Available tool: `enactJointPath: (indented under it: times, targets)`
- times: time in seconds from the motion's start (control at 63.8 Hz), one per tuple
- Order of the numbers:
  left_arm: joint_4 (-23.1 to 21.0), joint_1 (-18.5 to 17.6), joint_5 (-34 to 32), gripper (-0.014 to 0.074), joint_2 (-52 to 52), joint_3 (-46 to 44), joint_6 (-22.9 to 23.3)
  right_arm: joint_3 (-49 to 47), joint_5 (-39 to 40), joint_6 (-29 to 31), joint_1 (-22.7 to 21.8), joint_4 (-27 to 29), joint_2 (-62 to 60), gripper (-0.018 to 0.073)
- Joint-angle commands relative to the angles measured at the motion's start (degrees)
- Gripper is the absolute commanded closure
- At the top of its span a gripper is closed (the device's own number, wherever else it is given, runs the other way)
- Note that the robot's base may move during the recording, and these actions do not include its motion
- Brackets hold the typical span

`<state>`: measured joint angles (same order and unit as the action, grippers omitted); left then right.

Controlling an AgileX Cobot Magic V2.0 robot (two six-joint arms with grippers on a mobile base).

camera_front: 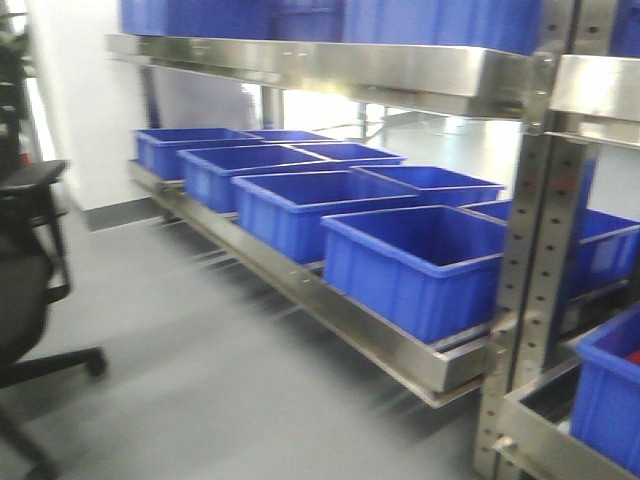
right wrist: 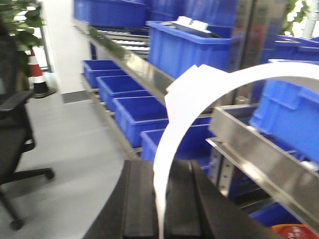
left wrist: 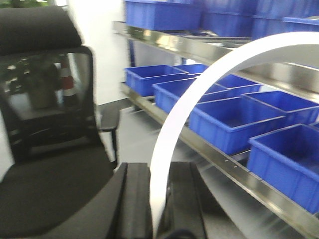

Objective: Grab PVC pipe and place in blue bin
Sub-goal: 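Drive up to the steel shelf of blue bins holding both arcs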

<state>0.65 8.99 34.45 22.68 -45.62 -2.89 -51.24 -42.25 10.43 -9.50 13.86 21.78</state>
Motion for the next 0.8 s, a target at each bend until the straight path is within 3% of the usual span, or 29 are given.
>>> enactJointPath:
  times: [0.0, 0.784]
  targets:
    - [-0.08, 0.02, -1.36, 0.0707, -0.21, -0.1, 0.46, 0.03, 1.19, 0.34, 0.03, -0.04, -0.14, 0.0727]
    - [-0.08, 0.02, -1.36, 0.0707, -0.21, -0.1, 0.46, 0.03, 1.19, 0.34, 0.03, -0.04, -0.14, 0.0727]
